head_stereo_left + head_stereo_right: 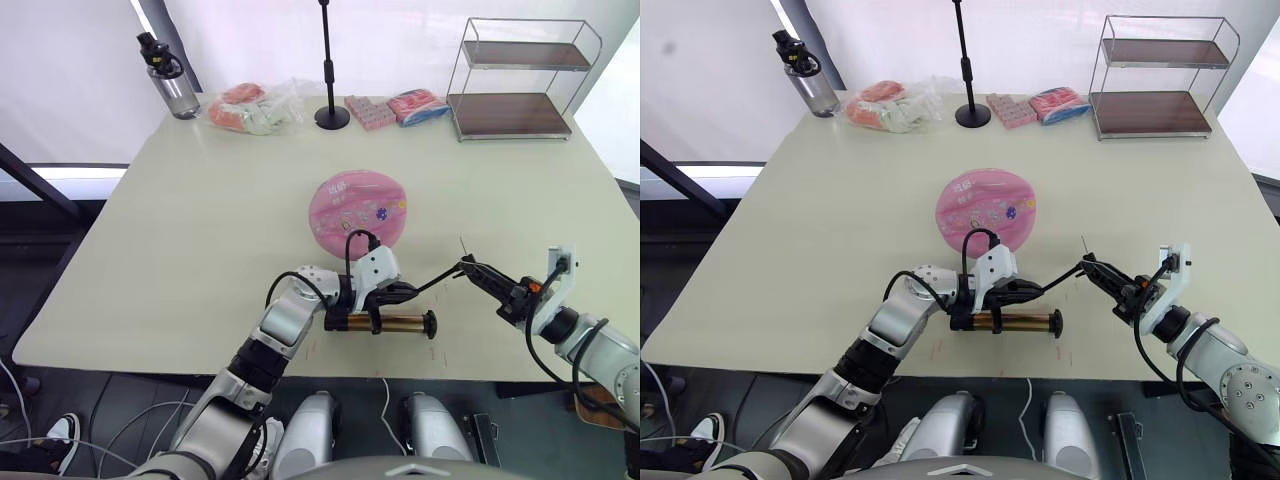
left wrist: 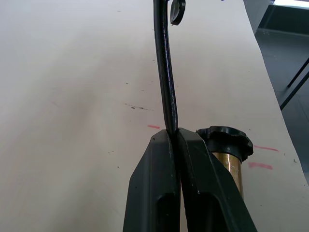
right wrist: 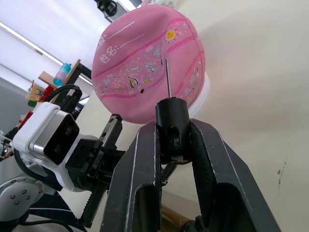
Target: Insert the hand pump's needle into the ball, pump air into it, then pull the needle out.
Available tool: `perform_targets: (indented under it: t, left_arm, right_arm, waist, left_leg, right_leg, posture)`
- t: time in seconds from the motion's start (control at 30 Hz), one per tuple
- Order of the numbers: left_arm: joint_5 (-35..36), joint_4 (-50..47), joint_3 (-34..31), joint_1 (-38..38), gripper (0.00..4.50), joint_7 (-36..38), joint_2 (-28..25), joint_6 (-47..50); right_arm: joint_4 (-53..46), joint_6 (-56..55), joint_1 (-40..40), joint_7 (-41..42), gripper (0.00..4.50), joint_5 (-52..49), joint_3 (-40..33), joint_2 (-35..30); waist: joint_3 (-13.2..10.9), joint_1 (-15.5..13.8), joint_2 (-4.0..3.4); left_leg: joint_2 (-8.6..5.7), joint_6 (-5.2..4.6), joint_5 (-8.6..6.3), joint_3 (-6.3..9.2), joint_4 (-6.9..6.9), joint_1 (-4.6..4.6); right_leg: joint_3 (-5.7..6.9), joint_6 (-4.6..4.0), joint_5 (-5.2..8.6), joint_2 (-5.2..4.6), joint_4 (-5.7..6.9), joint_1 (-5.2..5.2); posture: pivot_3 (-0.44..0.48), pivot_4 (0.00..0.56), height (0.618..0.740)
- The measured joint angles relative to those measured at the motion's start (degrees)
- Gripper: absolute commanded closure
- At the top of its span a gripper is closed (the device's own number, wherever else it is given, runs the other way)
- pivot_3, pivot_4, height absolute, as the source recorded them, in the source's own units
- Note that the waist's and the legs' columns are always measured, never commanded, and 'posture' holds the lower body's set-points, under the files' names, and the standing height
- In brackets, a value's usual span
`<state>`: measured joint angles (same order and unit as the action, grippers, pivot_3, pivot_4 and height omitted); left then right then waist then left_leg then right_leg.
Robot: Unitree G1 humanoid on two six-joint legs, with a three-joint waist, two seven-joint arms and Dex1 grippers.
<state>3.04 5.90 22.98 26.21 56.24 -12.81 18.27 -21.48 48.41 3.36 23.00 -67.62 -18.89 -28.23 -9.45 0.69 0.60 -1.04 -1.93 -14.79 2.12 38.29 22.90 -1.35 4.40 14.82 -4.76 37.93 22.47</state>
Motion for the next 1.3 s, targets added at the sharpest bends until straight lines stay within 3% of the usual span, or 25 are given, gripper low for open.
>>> perform_targets:
  t: [0.03, 0.1, 0.13, 0.4, 0.83, 1.03, 1.3]
  left_arm:
    - [0.3, 0.0, 0.0, -0.2, 4.50, -0.2, 0.1, 0.1]
    - [1.1, 0.0, -0.3, -0.3, 3.76, -0.5, 0.3, 0.5]
    - [1.6, 0.0, -0.6, -0.3, 3.59, -0.7, 0.4, 0.5]
    - [4.2, -3.2, -2.9, -0.3, 0.08, -1.0, -1.1, 0.7]
    - [11.2, -11.1, -13.8, 3.4, 0.08, -2.8, -7.6, 2.9]
    - [13.0, -8.5, -19.6, 8.5, 0.08, -3.6, -12.2, 3.2]
    - [12.1, 0.4, -20.9, 13.4, 0.08, -3.9, -16.8, 2.2]
  right_arm:
    - [0.0, 0.0, -0.1, 0.0, 4.15, 0.2, 0.0, 0.0]
    - [-0.1, -0.2, -0.3, 0.0, 4.15, 0.6, 0.0, 0.0]
    - [-0.3, -0.4, -0.5, 0.0, 4.15, 1.0, 0.1, 0.0]
    - [-2.5, -4.0, -2.3, 0.2, 4.15, 9.6, 2.4, -2.1]
    - [-7.9, -3.5, -7.4, -0.8, 4.15, 14.4, 5.5, -4.7]
    - [-7.7, -13.4, -5.6, 10.6, 4.15, 24.1, 8.0, -9.0]
    - [-4.5, -31.3, -3.0, 22.8, 4.15, 36.3, 9.5, -10.0]
  waist:
    - [0.0, 0.0, 0.00]
    - [0.0, 0.0, 0.00]
    - [0.0, 0.0, 0.00]
    - [0.0, 0.0, 0.00]
    - [0.0, 0.1, 0.02]
    - [-0.1, 0.0, 0.03]
    - [-0.1, 0.1, 0.09]
  left_leg:
    - [0.00, 0.00, 0.00, 0.00, 0.00, 0.00]
    - [0.00, 0.00, 0.00, 0.00, 0.00, 0.00]
    - [0.00, 0.00, 0.00, 0.00, 0.00, 0.00]
    - [0.00, 0.00, 0.00, 0.00, -0.01, 0.01]
    - [0.02, 0.00, 0.00, 0.01, 0.00, 0.07]
    - [-0.16, 0.00, 0.00, 0.01, -0.01, 0.08]
    - [-0.18, 0.01, 0.01, 0.03, -0.01, 0.07]
  right_leg:
    - [0.00, 0.00, 0.00, 0.00, 0.00, 0.00]
    - [0.00, 0.00, 0.00, 0.00, 0.00, 0.00]
    - [0.00, 0.00, 0.00, 0.00, 0.00, 0.00]
    - [0.00, 0.00, 0.00, 0.00, 0.00, 0.03]
    - [0.00, 0.00, 0.00, 0.04, 0.00, 0.11]
    - [0.03, 0.01, 0.00, 0.05, -0.04, 0.10]
    - [0.04, 0.01, 0.00, 0.06, -0.03, 0.10]
  posture:
    - [0.000, 0.150, 0.736]
    - [0.000, 0.150, 0.736]
    - [0.000, 0.150, 0.736]
    - [0.000, 0.150, 0.736]
    - [0.000, 0.150, 0.736]
    - [0.000, 0.150, 0.736]
    - [0.000, 0.150, 0.736]
